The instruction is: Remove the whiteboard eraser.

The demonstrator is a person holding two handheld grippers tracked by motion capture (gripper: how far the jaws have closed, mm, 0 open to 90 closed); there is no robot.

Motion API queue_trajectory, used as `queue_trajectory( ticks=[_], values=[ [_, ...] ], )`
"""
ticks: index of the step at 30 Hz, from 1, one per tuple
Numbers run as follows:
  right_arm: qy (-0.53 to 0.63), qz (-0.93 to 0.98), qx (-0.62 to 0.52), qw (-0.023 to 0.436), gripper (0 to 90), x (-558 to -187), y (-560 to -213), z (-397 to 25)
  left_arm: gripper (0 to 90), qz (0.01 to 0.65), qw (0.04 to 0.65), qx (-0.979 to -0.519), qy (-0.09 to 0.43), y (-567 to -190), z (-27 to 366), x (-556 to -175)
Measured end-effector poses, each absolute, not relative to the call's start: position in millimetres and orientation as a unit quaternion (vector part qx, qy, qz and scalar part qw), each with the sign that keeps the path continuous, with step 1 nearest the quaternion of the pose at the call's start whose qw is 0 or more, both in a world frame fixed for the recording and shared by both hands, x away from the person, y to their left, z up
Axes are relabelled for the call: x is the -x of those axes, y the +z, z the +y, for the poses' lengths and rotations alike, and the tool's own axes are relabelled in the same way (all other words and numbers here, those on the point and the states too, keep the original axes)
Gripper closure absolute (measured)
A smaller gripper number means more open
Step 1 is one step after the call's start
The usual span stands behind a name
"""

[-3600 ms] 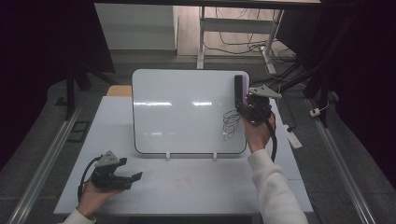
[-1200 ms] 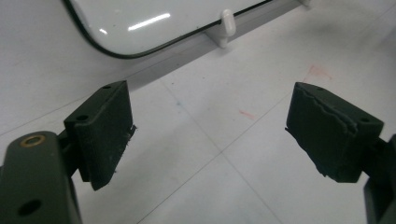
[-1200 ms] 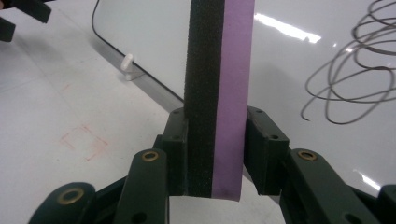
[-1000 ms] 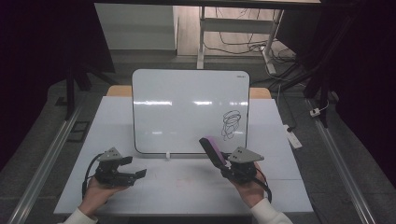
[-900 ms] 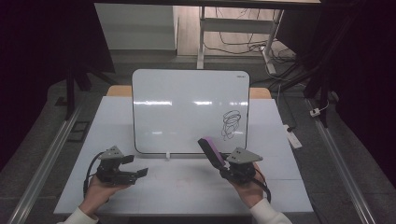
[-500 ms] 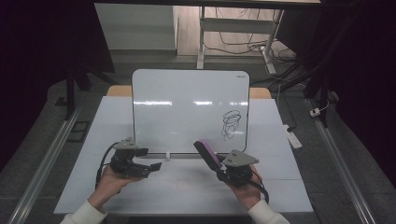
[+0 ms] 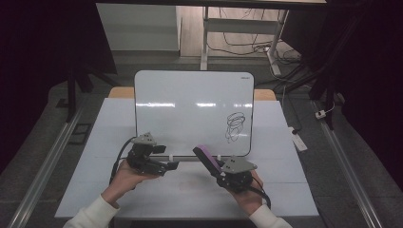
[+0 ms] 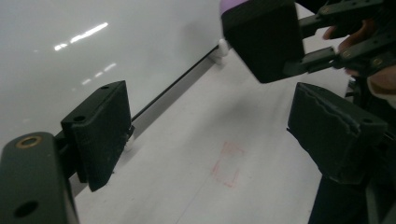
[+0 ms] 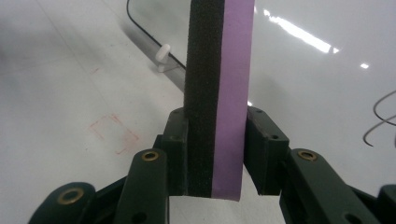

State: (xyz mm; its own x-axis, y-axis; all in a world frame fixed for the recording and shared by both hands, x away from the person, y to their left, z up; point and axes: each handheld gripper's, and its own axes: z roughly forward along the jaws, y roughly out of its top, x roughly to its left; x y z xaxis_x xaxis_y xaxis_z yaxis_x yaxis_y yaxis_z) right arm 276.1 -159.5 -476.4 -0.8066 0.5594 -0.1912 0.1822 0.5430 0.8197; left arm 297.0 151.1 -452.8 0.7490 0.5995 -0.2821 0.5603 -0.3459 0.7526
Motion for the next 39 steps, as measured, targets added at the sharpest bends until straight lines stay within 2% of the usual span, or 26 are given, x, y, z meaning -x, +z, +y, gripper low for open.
queue_trajectory(
  ticks=[20,29,34,39],
  values=[
    [0.412,0.864,-0.188,0.22,63.4,-271.2,-487.7,-142.9,14.8,0.333,0.452,-0.826,-0.04,-455.4,110.3,-321.4],
    [0.408,0.866,-0.171,0.234,63.4,-267.6,-489.4,-139.8,22.7,0.324,0.448,-0.831,-0.064,-461.6,104.0,-329.0],
    [0.399,0.868,-0.154,0.252,63.4,-264.5,-490.0,-137.6,32.0,0.319,0.443,-0.834,-0.078,-464.4,102.3,-330.8],
    [0.393,0.87,-0.147,0.257,63.3,-264.3,-492.0,-137.0,35.1,0.318,0.435,-0.838,-0.082,-465.6,102.3,-331.8]
  ],
)
